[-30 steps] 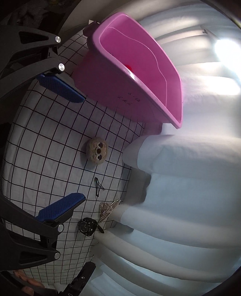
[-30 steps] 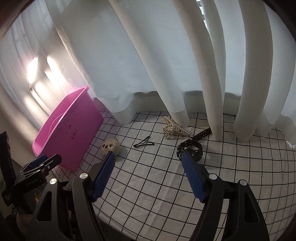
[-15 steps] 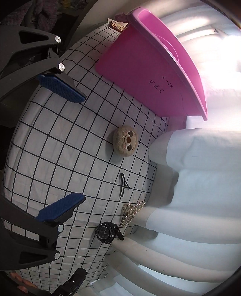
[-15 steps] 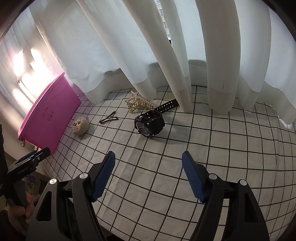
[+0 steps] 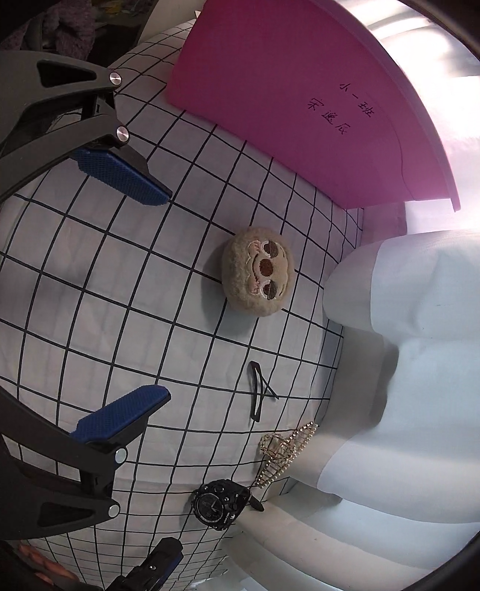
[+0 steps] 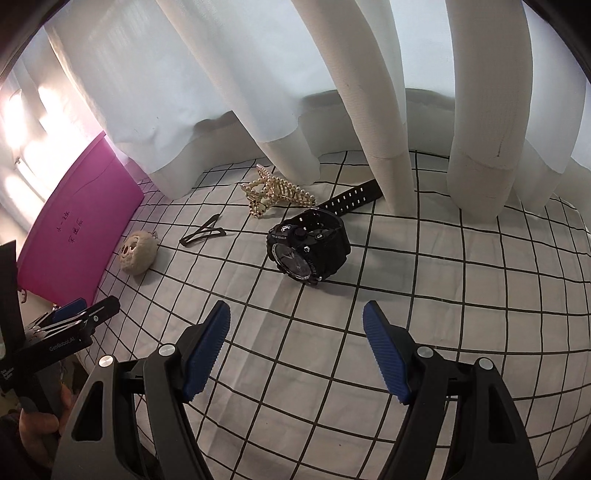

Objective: Organize jewelry
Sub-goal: 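Lower the left tool to the sloth plush while the right tool reaches the black watch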

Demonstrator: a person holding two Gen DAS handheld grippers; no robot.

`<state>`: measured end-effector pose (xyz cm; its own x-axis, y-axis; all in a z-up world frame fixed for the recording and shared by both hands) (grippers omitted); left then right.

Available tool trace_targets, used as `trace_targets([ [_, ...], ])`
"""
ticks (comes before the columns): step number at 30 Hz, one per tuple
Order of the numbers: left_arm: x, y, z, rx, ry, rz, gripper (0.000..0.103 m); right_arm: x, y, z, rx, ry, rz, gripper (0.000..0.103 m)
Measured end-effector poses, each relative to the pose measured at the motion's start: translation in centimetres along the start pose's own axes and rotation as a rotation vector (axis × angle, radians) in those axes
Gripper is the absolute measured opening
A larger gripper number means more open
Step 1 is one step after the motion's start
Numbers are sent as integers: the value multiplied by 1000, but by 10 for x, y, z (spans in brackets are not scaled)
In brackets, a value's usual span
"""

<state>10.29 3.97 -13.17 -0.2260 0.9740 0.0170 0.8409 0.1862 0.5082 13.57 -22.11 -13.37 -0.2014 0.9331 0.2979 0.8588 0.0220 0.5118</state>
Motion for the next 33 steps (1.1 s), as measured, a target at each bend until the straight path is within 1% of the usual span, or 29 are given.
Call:
trace_targets([
  [5,9,13,22,0,-5,4,96,5,5,21,12,-22,4,71],
  [10,10,26,42,-4,0,43,96,8,10,37,19,-58,0,71],
  [14,11,34,52,-16,1,61,96,5,14,49,33,-86,12,71],
  [20,13,44,67,-8,1,70,96,4,20,64,38,-118,14,71],
  [25,14,49,77,-2,0,76,96,4,26,74,42,-144,14,71],
  [33,14,58,92,4,-2,81,96,5,34,81,20,-182,0,71],
])
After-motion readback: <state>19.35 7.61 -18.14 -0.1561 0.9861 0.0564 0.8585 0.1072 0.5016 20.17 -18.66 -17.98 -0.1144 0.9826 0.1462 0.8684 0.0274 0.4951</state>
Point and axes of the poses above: each gripper's, at about its wrist camera, not at the fingertips, and z roughly the way its jaws point, x to its left, y to its top, the point moved 3 cm from there along z, roughly the way its jaws point
